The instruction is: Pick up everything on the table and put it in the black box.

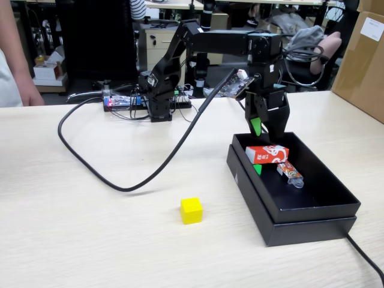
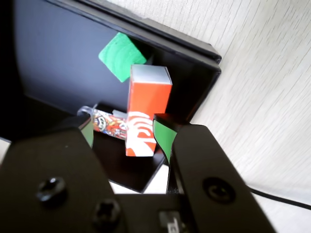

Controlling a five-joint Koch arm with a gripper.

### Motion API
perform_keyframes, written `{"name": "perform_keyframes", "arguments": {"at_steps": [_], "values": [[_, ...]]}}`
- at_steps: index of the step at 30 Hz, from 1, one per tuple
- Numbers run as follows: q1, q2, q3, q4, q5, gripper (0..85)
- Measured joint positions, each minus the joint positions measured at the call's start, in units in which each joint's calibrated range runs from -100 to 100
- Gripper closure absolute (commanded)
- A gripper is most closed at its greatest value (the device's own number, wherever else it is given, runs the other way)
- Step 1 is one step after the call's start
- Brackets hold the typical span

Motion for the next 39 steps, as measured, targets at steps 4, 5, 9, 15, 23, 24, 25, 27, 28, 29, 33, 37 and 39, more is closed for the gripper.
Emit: {"name": "perform_keyframes", "arguments": {"at_steps": [4,5,9,15,23,24,25,27,28,29,33,37,39], "values": [[-1.86,-4.56,0.0,0.0,-0.05,59.1],[-2.49,-6.59,0.0,0.0,-0.05,59.1],[-6.11,-11.27,0.09,0.0,-0.83,58.8],[-12.11,-7.85,0.18,-0.08,-3.76,46.0],[-16.51,10.51,8.49,-0.08,-6.15,46.0],[-16.65,12.16,8.49,-0.08,-6.25,46.2],[-16.8,14.31,8.95,-0.16,-6.25,46.2],[-16.9,17.86,10.87,-0.08,-6.25,46.0],[-16.95,19.25,11.87,-0.16,-6.25,46.0],[-17.0,20.27,12.97,-0.08,-6.3,46.2],[-17.09,23.43,15.34,-0.16,-6.45,46.2],[-17.29,25.97,17.81,-0.16,-6.45,46.2],[-17.53,27.99,18.17,-0.16,-6.45,46.2]]}}
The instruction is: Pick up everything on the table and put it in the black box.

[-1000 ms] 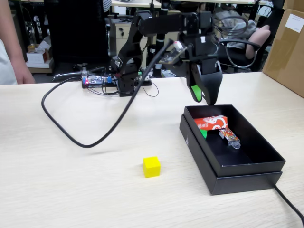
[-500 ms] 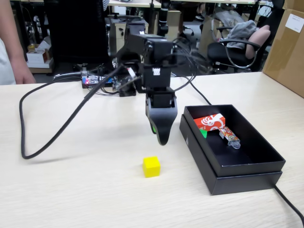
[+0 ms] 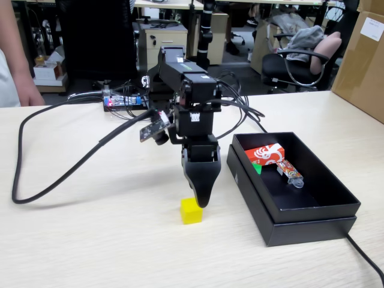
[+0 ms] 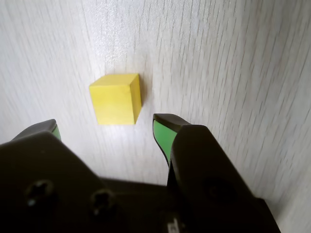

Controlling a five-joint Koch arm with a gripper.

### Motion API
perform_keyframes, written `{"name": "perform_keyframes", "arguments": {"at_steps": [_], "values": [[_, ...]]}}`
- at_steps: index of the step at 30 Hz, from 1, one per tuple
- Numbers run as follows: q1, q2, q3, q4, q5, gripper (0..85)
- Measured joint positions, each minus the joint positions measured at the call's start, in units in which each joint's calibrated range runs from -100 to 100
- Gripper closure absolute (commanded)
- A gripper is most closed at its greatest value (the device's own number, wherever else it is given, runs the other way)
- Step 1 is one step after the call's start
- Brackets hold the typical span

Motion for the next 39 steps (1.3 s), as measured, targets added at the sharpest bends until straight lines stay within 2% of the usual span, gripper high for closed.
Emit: {"name": "perform_keyframes", "arguments": {"at_steps": [18,22,26,28,30,39], "values": [[-1.22,10.51,4.66,0.0,-0.49,46.7],[-0.93,10.64,4.75,0.0,-0.49,54.8],[-0.78,11.27,4.84,0.0,-0.44,55.1],[-0.73,11.53,6.12,0.0,-0.44,68.6],[-0.73,12.41,6.76,0.0,-0.44,74.3],[-0.93,14.44,9.95,0.0,-0.2,75.0]]}}
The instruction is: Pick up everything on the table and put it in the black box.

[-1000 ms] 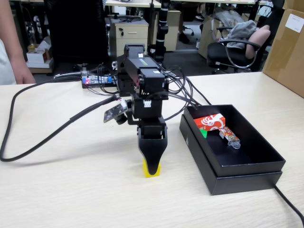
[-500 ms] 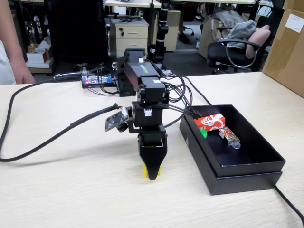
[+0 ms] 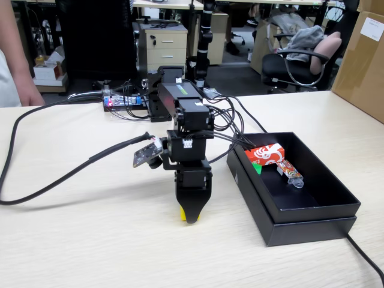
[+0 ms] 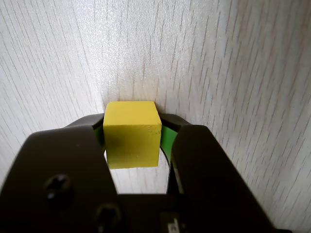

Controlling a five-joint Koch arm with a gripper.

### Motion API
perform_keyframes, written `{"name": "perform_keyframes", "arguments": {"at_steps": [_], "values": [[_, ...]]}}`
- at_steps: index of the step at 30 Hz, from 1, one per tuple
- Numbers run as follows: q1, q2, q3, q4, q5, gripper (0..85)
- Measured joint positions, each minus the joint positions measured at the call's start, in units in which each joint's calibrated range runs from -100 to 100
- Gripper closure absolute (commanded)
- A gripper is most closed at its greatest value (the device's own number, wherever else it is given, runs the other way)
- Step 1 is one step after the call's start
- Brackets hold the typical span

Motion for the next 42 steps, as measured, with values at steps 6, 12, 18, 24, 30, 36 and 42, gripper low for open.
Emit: {"name": "perform_keyframes", "arguments": {"at_steps": [6,12,18,24,30,36,42], "values": [[1.32,-13.17,0.0,-5.76,0.05,75.1],[6.45,-38.38,-13.7,-7.4,1.07,75.0],[13.38,-48.01,-20.09,-7.4,4.44,74.9],[17.34,-40.53,-19.09,-7.48,7.33,74.9],[17.24,-30.4,-13.97,-7.4,7.62,74.7],[16.9,-24.95,-13.79,-7.4,7.52,68.6],[16.56,-23.18,-13.88,-7.4,7.47,60.0]]}}
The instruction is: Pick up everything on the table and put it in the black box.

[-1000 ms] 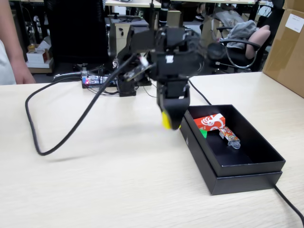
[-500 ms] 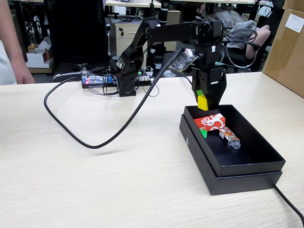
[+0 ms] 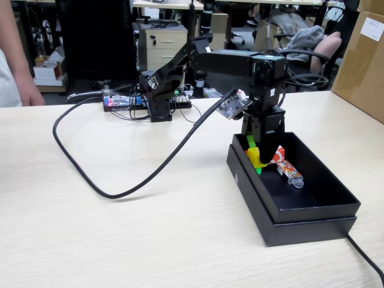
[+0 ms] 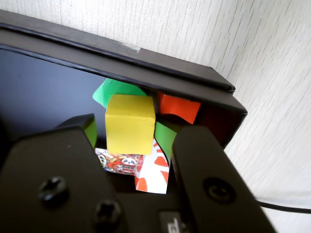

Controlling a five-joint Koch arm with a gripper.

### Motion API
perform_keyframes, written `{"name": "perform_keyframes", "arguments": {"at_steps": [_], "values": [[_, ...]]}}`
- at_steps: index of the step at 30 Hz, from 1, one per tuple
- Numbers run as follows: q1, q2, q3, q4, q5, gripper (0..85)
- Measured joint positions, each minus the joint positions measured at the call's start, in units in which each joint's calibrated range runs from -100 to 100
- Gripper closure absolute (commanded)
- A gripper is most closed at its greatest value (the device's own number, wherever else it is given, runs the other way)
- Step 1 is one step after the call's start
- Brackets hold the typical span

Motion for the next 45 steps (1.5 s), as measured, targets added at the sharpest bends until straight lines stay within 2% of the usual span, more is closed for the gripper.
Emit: {"name": "perform_keyframes", "arguments": {"at_steps": [3,8,14,22,33,39,45], "values": [[-0.24,-0.13,-0.09,0.0,-0.05,54.7],[-0.54,-5.32,-1.28,0.0,-0.63,53.2],[-2.59,-15.71,-1.28,0.0,-2.05,46.0],[-8.69,-22.42,-1.28,0.0,-5.18,39.5],[-15.29,-21.15,-5.02,0.0,-8.84,37.0],[-14.99,-26.85,-30.14,6.99,-9.52,37.0],[-13.92,-39.52,-44.66,14.97,-9.57,37.5]]}}
